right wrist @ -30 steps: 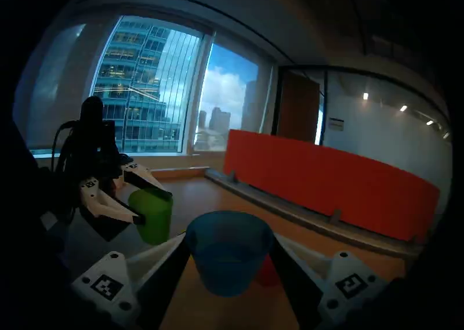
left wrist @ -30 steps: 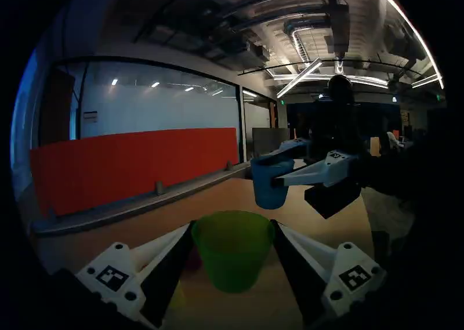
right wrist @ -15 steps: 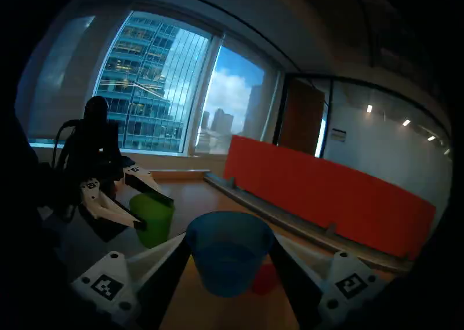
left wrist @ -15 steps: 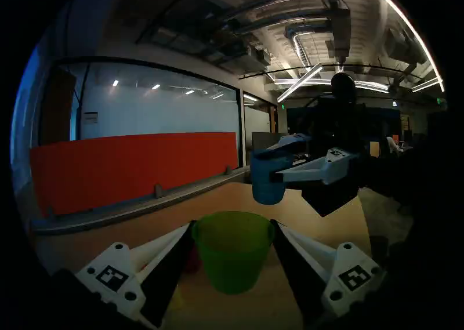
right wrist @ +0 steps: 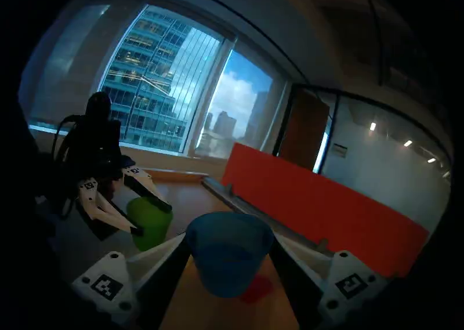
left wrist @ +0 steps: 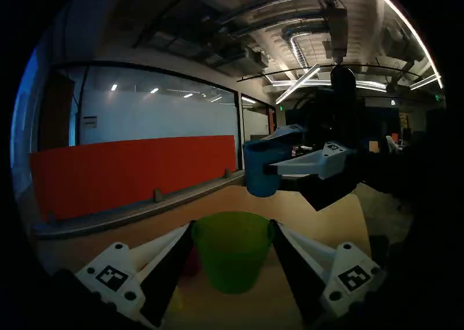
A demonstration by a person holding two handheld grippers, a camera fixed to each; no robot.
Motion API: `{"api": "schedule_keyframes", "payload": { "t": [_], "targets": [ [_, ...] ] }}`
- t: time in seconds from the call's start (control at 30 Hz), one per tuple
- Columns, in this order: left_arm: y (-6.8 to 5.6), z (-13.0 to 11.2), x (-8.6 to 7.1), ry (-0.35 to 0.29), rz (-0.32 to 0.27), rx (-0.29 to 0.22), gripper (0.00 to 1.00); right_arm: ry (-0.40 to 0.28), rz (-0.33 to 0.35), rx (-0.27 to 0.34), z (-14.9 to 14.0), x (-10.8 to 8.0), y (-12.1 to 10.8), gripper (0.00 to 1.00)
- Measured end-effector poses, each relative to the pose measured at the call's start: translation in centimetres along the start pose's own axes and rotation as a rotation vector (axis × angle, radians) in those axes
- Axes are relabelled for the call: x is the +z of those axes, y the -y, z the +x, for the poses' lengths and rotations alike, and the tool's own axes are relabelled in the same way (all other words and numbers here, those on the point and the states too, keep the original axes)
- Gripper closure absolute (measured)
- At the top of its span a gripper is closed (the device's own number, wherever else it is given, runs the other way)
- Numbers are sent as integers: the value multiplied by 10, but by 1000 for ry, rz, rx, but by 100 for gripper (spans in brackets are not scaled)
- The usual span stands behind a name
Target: Pour water
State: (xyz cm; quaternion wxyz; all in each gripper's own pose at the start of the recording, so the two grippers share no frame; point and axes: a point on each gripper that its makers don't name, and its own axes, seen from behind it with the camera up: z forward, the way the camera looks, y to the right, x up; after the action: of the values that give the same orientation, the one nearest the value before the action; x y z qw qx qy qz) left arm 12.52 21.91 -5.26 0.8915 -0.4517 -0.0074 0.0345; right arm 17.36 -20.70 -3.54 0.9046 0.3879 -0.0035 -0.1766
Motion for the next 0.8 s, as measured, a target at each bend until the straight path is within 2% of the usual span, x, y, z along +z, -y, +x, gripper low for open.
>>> {"api": "schedule_keyframes", "payload": {
  "t": [0.8],
  "targets": [
    [-6, 3, 1, -2, -14, -10, 9, -16, -3, -84, 21, 3, -10, 8]
  ]
}}
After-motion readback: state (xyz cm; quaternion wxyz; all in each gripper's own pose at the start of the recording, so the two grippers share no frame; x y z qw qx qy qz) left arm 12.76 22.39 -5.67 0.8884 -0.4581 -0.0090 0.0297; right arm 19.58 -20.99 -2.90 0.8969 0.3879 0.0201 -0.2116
